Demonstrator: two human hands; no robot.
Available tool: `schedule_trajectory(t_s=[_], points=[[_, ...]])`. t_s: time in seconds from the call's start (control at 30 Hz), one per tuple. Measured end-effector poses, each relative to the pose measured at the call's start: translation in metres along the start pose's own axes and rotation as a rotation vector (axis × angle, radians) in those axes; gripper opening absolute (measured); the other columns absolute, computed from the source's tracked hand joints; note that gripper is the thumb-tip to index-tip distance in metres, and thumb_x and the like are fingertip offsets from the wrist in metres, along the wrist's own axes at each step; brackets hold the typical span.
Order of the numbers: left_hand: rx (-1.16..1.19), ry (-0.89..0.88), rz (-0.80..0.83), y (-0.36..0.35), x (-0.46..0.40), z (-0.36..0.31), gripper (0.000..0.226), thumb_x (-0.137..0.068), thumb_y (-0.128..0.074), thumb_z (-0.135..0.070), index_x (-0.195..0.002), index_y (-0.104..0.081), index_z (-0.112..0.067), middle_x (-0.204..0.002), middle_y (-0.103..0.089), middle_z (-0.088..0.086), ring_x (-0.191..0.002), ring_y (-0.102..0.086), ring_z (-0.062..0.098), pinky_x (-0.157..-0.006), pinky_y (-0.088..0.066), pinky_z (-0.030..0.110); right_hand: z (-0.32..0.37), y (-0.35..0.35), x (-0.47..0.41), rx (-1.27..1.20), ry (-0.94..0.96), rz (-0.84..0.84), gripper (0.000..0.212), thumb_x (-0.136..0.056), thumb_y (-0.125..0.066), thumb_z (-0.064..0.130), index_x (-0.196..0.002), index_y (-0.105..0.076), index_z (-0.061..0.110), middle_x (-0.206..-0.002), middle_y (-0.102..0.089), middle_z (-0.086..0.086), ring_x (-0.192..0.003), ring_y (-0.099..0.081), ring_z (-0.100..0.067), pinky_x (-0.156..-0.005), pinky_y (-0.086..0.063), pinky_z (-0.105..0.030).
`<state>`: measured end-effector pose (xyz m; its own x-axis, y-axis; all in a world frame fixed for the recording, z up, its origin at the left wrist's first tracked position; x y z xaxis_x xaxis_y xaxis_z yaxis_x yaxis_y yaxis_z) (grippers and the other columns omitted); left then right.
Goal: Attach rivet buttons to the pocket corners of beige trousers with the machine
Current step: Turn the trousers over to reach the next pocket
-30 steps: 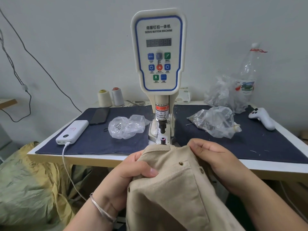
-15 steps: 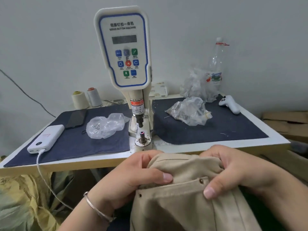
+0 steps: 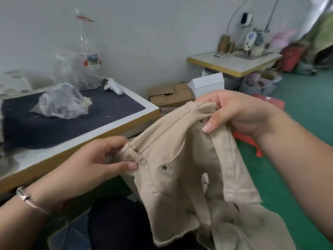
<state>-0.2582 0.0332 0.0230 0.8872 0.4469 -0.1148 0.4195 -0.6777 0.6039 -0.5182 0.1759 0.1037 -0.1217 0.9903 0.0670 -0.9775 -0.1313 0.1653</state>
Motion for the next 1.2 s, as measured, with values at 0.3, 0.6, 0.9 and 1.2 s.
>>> schedule_trajectory(t_s=[0.3, 0.6, 0.9, 1.2], points=[[-0.15, -0.266, 0.099, -0.072, -0.033, -0.038, 0.031, -0.089, -0.064, -0.038, -0.119, -0.06, -0.044, -0.132, -0.047, -0.032, -0.132, -0.037, -0.007, -0.105, -0.036, 0.016, 0.012, 0.054, 0.126, 0.092, -0.153, -0.154, 0.064, -0.04, -0.084, 0.015, -0.097, -0.068, -0.011, -0.086, -0.069, -0.03, -0.073, -0.066, -0.042, -0.064, -0.057, -0.045], [-0.154, -0.112, 0.123, -0.07, -0.014, -0.002, 0.025, -0.094, -0.064, -0.035, -0.113, -0.06, -0.051, -0.124, -0.051, -0.033, -0.118, -0.05, -0.008, -0.093, -0.047, 0.021, -0.179, -0.005, 0.094, 0.521, -0.774, -0.18, 0.025, -0.075, -0.065, 0.01, -0.099, -0.062, 0.007, -0.081, -0.053, -0.004, -0.068, -0.046, -0.015, -0.054, -0.033, -0.025], [-0.143, -0.025, 0.146, -0.063, -0.005, 0.011, 0.014, -0.093, -0.064, -0.043, -0.103, -0.063, -0.052, -0.11, -0.059, -0.022, -0.1, -0.061, 0.007, -0.089, -0.052, 0.036, -0.235, -0.051, 0.084, 0.818, -0.714, -0.119, 0.021, -0.09, -0.049, 0.015, -0.078, -0.043, 0.031, -0.082, -0.041, 0.018, -0.083, -0.047, 0.0, -0.072, -0.033, -0.011], [-0.1, 0.008, 0.134, -0.058, 0.001, 0.012, 0.008, -0.094, -0.063, -0.044, -0.098, -0.066, -0.05, -0.1, -0.066, -0.027, -0.097, -0.061, -0.004, -0.079, -0.046, 0.018, -0.216, -0.035, 0.082, 0.997, -0.735, -0.067, 0.039, -0.076, -0.062, 0.039, -0.113, -0.052, 0.033, -0.104, -0.056, 0.014, -0.09, -0.054, 0.0, -0.068, -0.041, -0.009]])
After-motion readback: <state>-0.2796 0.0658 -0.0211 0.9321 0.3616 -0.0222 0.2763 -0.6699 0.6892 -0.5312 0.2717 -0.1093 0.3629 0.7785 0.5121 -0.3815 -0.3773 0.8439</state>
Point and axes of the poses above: each hand's wrist, its own x-axis away from the middle knuckle, its own y-axis out of the back of the hand, z = x × y, the point moved 1 cm from there along -x, towards the middle knuckle
